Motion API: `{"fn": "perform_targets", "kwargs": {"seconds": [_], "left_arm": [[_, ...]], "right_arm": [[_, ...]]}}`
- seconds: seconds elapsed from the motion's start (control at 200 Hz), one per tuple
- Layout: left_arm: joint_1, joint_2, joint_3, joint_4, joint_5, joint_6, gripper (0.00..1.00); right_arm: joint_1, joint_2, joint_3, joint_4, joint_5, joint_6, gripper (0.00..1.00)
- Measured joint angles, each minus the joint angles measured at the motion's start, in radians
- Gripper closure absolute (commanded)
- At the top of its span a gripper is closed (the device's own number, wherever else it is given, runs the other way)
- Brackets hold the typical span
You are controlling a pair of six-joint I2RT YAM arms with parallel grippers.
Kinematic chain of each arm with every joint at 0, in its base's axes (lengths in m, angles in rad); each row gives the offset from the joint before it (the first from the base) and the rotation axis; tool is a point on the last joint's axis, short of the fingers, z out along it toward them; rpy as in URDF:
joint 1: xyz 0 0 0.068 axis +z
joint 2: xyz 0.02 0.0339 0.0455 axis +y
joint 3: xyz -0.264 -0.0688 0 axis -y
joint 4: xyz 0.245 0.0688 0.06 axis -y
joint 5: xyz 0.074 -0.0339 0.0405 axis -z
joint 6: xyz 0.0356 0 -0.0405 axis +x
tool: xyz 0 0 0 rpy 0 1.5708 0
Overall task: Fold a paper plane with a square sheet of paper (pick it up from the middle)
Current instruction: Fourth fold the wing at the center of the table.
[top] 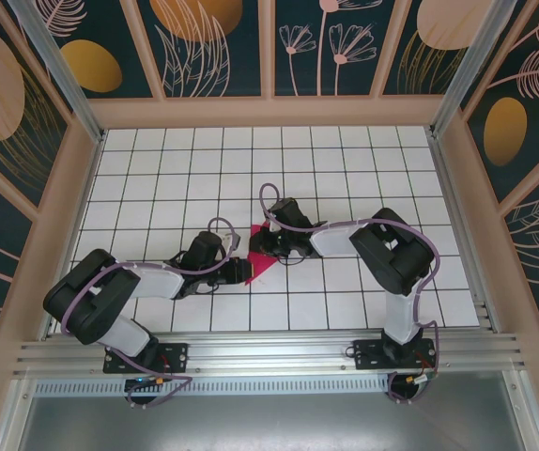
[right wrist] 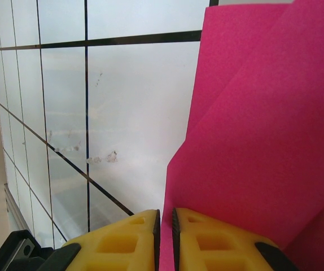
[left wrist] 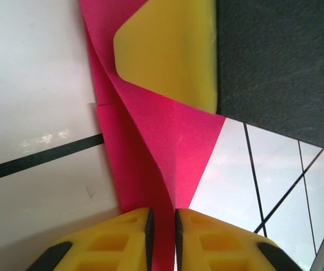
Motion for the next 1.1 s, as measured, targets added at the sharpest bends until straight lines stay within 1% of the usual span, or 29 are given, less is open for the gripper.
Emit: {"fn": "perform_targets", "kwargs": {"seconds": [0.08,0.145,0.205,0.415,0.706,0.841,0.921,0.971,1.031,1.101], "left_arm": [[-0.003,0.002,0.005,-0.016,-0.016,0.010,0.89],[-0.004,0.004,0.009,-0.026,-0.026,0.017,0.96],[-0.004,0.005,0.010,-0.030,-0.029,0.021,1.00],[-0.004,0.004,0.009,-0.024,-0.022,0.011,1.00],[0.004,0.005,-0.039,0.069,0.019,-0.082,1.00],[0.021,0.004,-0.057,0.109,0.050,-0.125,1.00],[0.024,-0.001,-0.058,0.103,0.048,-0.134,0.96],[0.024,-0.010,-0.058,0.095,0.042,-0.134,0.88],[0.025,-0.027,-0.059,0.076,0.031,-0.132,0.81],[0.025,-0.045,-0.059,0.052,0.019,-0.127,0.81]], "right_arm": [[0.000,0.000,0.000,0.000,0.000,0.000,0.82],[0.000,0.000,0.000,0.000,0.001,0.000,0.82],[0.000,0.000,0.000,0.000,0.002,0.000,0.81],[0.000,0.000,0.000,0.000,0.003,0.000,0.80],[0.000,-0.001,0.000,0.000,0.003,0.000,0.79],[0.000,-0.001,0.000,0.000,0.006,0.000,0.80],[0.000,-0.001,0.000,-0.001,0.011,0.000,0.82],[0.000,-0.001,0.000,0.000,0.011,0.000,0.82],[0.000,0.000,0.000,0.000,0.011,0.000,0.82],[0.000,0.000,0.000,0.000,0.011,0.000,0.82]]}}
